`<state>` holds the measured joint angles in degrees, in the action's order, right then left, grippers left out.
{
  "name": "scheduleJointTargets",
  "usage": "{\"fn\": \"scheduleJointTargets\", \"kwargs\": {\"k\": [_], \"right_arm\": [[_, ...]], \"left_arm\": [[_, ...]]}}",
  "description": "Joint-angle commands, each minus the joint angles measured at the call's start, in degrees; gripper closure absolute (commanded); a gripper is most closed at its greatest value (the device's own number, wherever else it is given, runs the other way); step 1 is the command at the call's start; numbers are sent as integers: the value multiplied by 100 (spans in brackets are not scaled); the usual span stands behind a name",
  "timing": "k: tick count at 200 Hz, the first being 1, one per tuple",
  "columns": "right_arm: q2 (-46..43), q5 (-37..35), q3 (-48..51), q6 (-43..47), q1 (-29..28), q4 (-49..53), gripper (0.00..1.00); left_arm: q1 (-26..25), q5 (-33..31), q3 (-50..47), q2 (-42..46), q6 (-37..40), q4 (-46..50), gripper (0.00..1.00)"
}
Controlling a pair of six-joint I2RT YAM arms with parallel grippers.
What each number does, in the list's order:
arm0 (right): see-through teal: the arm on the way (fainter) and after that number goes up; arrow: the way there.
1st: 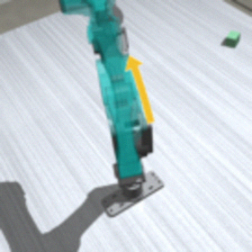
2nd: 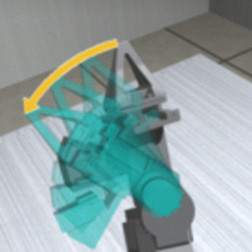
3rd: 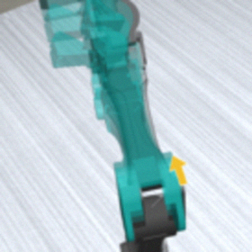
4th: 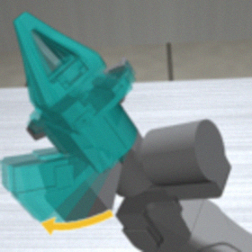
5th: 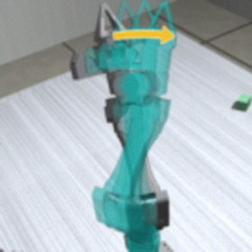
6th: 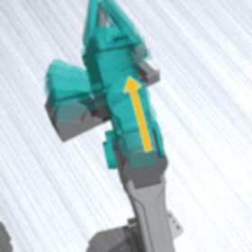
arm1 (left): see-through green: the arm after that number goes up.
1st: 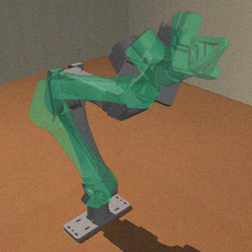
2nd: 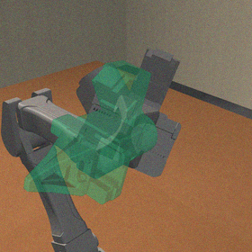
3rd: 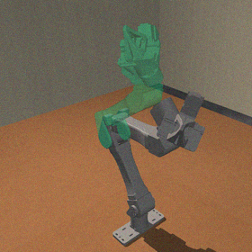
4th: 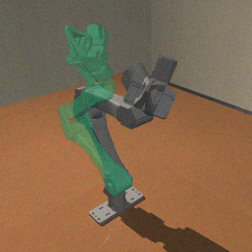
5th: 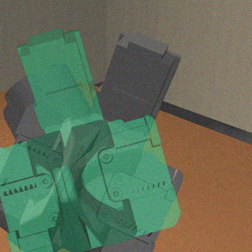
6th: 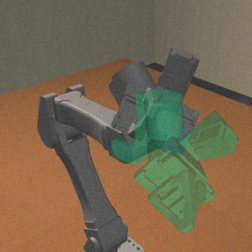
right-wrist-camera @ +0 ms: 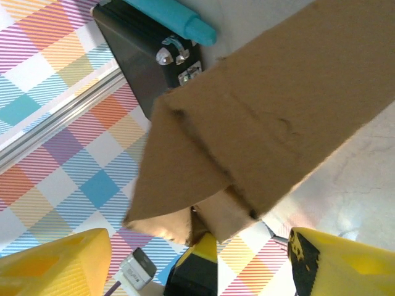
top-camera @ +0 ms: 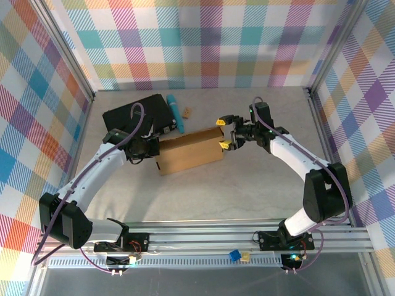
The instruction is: Fold the paper box
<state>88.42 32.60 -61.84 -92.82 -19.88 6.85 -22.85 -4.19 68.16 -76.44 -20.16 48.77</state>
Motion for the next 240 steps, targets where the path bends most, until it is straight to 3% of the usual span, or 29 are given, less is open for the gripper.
{"fn": "scheduleJointTargets", "kwargs": {"k": [1, 77, 118, 171, 240], "right_arm": [[114, 195, 215, -236, -12, -324, 28], [244, 221, 364, -143, 107, -326, 44], [272, 247, 347, 63, 173, -202, 45], [263, 300, 39, 490, 206, 151, 29], [205, 365, -23, 659, 210, 146, 22]], "left_arm": [[-105, 16, -31, -161, -19, 598, 100], [-121, 0, -44, -6, 204, 494, 100], [-365, -251, -13, 168, 601, 449, 100], [-754, -769, -231, 176, 683, 473, 100], [-1161, -1318, -312, 83, 480, 475, 100]]}}
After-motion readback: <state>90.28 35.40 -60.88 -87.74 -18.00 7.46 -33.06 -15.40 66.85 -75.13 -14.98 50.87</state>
